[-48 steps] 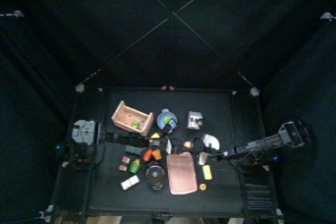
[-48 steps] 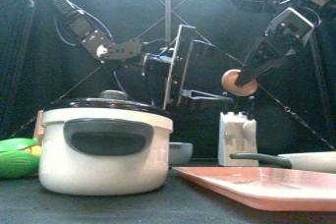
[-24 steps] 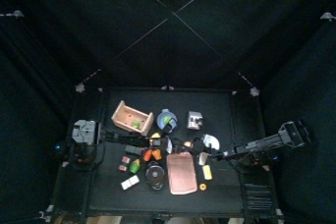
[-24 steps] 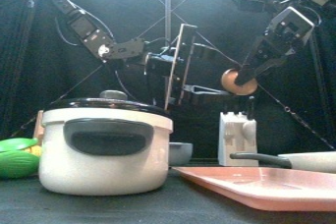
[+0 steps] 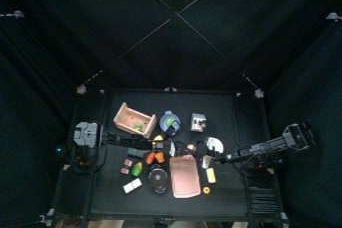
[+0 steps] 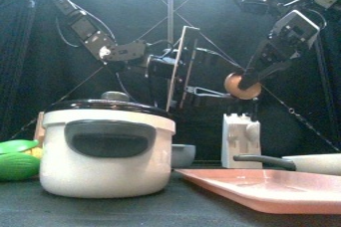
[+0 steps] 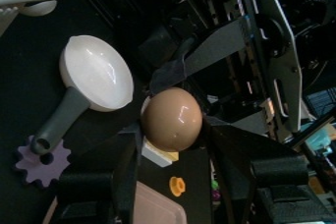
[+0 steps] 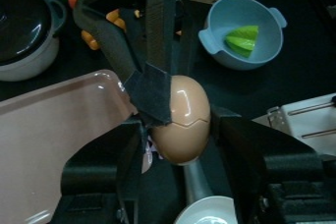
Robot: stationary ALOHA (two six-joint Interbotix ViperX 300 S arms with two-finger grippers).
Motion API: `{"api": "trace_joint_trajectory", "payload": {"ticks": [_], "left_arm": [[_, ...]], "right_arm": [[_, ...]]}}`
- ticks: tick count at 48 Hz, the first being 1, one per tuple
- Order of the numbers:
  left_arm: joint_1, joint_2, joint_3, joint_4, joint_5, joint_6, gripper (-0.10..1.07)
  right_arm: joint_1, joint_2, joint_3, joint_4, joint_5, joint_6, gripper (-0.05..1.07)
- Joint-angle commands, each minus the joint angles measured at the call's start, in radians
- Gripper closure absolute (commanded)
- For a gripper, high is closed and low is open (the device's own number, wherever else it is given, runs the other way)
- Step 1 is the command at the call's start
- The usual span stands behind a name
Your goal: Peel half of eggshell and place in bowl
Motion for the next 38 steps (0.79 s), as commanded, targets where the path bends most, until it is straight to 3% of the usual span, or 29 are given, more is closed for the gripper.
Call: {"api": "trace_joint_trajectory", "payload": {"ticks": [1,17,38], "left_arm": [[0.003,-0.020,-0.011,0.002,-0.011,0.002,0.38],[0.003,-0.035,0.023,0.034,-0.012,0.011,0.38],[0.003,-0.048,0.041,0.120,-0.067,0.000,0.38]], "right_arm": [[0.000,-0.005,-0.008,0.003,0.000,0.002,0.32],[0.005,-0.018,-0.008,0.005,-0.003,0.003,0.15],[0.005,-0.104,0.015,0.074,-0.032,0.000,0.14]]}}
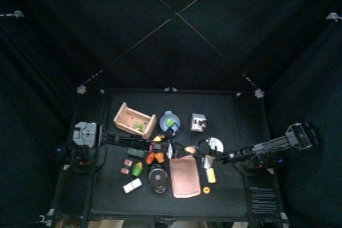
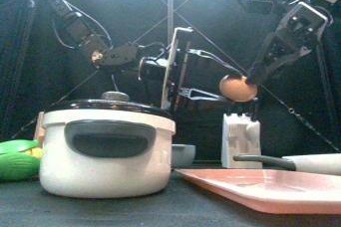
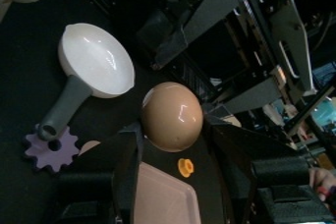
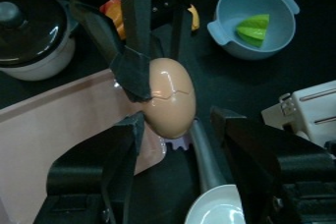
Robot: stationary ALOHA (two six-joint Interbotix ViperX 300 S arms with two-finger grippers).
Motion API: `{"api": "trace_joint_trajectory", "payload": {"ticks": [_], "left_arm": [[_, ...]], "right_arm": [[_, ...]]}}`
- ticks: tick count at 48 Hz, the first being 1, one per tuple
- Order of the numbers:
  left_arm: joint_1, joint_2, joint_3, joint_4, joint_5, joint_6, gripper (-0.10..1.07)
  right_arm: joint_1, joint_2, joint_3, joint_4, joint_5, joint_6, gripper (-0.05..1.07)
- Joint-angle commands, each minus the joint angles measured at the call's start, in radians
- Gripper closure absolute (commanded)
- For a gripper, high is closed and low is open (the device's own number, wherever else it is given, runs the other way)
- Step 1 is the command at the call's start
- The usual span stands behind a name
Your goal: Peel half of eggshell and place in bowl
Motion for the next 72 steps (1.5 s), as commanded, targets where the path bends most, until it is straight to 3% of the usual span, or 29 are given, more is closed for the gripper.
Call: {"api": "trace_joint_trajectory", "payload": {"ticks": [1,10,24,52,72], "left_arm": [[0.002,-0.038,-0.005,0.015,-0.048,-0.005,0.38],[-0.002,-0.040,0.003,-0.043,-0.137,-0.009,0.38],[-0.005,-0.038,0.008,-0.060,-0.137,-0.011,0.38],[-0.006,-0.031,0.012,-0.071,-0.137,-0.011,0.38],[0.000,-0.032,0.031,-0.081,-0.137,-0.011,0.39]], "right_arm": [[0.002,-0.041,-0.003,-0.002,0.003,-0.002,0.14],[0.014,-0.038,0.002,-0.028,-0.002,-0.002,0.14],[0.020,-0.005,-0.032,-0.095,-0.005,-0.002,0.14],[0.021,0.028,-0.057,-0.120,-0.012,-0.002,0.16],[0.020,0.028,-0.051,-0.114,-0.014,0.000,0.38]]}}
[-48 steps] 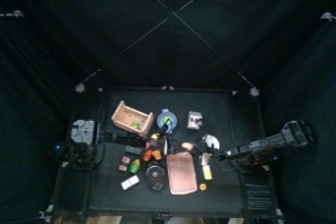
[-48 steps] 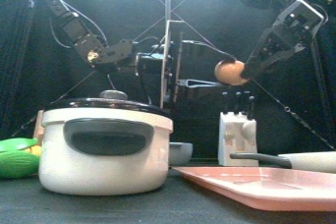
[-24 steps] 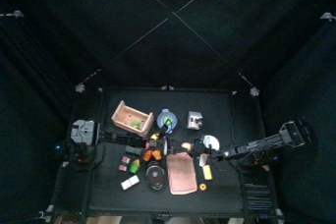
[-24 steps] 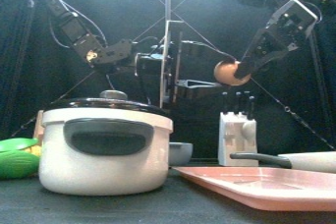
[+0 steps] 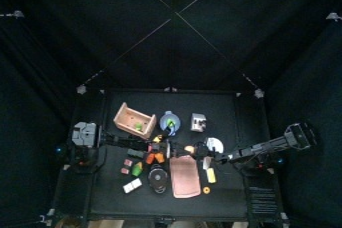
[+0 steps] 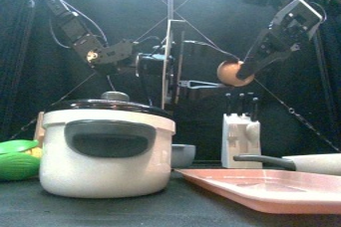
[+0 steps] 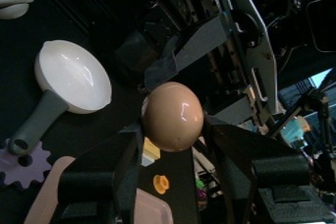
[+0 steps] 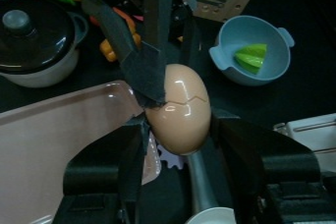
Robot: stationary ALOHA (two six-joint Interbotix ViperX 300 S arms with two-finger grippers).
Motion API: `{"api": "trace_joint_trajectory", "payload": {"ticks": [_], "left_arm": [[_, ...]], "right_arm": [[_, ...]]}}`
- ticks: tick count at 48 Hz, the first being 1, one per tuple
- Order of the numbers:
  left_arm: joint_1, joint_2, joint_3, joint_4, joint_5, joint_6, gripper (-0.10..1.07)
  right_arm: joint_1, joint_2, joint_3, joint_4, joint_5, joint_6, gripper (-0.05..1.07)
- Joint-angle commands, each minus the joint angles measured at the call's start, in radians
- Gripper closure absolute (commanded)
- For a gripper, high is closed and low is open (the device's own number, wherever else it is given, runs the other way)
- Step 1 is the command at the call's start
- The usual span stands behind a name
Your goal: Peel half of eggshell and place in bowl
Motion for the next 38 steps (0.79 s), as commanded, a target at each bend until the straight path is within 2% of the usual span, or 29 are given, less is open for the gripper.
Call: {"api": "trace_joint_trajectory", "payload": {"ticks": [1,13,38], "left_arm": [[0.006,-0.029,0.005,-0.011,-0.008,0.003,0.39],[0.005,-0.041,0.035,-0.031,-0.008,0.005,0.39],[0.002,-0.052,0.043,-0.028,-0.008,0.005,0.39]], "right_arm": [[0.000,-0.009,-0.020,0.003,-0.003,0.000,0.38],[0.002,-0.009,-0.018,0.009,-0.003,0.000,0.39],[0.015,-0.009,0.009,0.052,-0.003,0.000,0.39]]}}
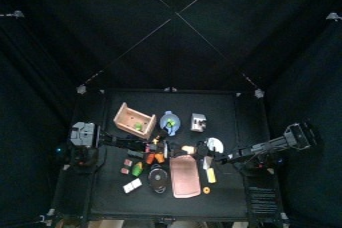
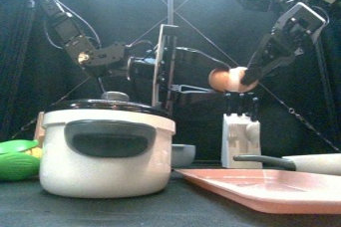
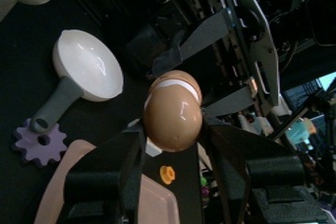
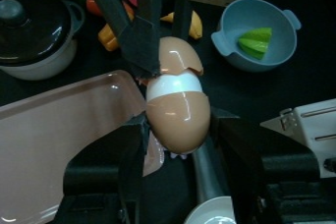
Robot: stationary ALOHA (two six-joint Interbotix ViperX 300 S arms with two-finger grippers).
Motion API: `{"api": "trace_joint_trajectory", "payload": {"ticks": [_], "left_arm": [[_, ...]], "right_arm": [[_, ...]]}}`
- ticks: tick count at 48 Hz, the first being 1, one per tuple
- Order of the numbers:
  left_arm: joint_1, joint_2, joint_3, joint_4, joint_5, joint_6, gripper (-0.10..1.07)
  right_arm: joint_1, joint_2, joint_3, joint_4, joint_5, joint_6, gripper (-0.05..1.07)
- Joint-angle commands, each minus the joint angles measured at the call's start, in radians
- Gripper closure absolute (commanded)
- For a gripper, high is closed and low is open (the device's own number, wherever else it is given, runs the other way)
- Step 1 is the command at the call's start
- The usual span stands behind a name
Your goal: Peel half of eggshell and place in bowl
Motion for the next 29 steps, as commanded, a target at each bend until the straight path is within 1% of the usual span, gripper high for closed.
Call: {"api": "trace_joint_trajectory", "payload": {"ticks": [1,15,29], "left_arm": [[0.003,-0.035,-0.009,0.002,-0.005,0.002,0.39],[0.003,-0.044,0.006,0.002,-0.005,0.002,0.39],[-0.003,-0.058,0.034,0.000,-0.005,0.002,0.39]], "right_arm": [[0.008,-0.014,-0.006,0.003,-0.003,0.000,0.39],[0.015,-0.014,-0.003,0.008,-0.003,0.000,0.39],[0.046,-0.014,-0.002,0.025,-0.003,0.000,0.39]]}}
